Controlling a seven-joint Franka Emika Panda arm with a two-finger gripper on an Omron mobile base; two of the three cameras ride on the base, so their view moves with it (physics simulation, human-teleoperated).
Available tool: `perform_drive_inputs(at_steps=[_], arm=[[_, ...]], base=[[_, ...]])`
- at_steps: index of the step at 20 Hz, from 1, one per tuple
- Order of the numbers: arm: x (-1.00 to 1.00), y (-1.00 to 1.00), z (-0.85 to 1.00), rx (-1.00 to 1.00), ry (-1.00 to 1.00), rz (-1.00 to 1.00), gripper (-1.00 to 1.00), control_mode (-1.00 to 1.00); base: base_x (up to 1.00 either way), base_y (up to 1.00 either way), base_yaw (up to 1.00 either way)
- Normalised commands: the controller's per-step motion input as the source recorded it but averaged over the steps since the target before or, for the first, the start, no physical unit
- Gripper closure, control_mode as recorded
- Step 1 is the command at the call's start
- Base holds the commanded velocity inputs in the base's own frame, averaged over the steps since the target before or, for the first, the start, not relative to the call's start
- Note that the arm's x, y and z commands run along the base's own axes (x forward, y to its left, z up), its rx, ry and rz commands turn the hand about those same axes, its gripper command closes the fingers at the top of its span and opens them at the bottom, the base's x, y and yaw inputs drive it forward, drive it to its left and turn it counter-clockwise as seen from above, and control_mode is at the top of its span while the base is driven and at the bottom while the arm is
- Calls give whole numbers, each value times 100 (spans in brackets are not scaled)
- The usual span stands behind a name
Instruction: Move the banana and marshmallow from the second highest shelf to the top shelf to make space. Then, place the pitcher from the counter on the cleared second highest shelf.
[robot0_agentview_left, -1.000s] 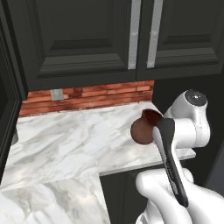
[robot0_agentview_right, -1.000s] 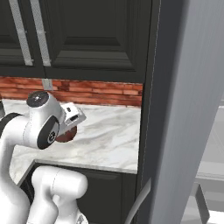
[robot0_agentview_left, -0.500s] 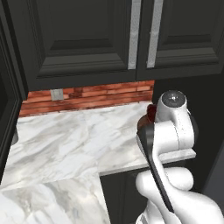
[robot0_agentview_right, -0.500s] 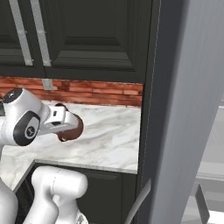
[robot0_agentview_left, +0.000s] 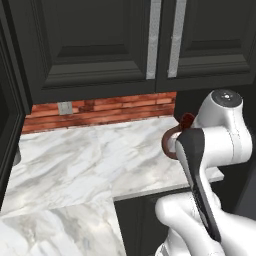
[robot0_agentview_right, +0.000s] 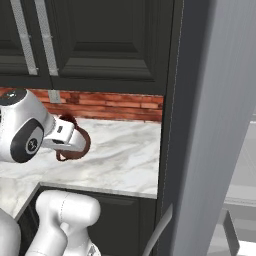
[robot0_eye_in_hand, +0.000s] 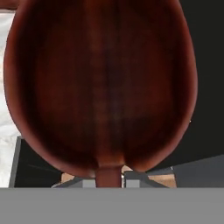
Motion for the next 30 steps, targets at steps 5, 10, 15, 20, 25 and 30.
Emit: perform_drive_inputs(at_steps=[5, 10, 15, 20, 25, 30], arm=[[-2, -4, 4, 0, -4, 1, 100, -100], [0, -7, 0, 1, -3, 0, 100, -100], [0, 0, 0, 0, 0, 0, 100, 100], [0, 0, 0, 0, 0, 0, 100, 100], [0, 0, 0, 0, 0, 0, 100, 100], [0, 0, 0, 0, 0, 0, 100, 100]], base=[[0, 0, 0], [0, 0, 0], [-17, 0, 0], [-86, -22, -13], [-89, -10, -23], [-73, -28, -31]])
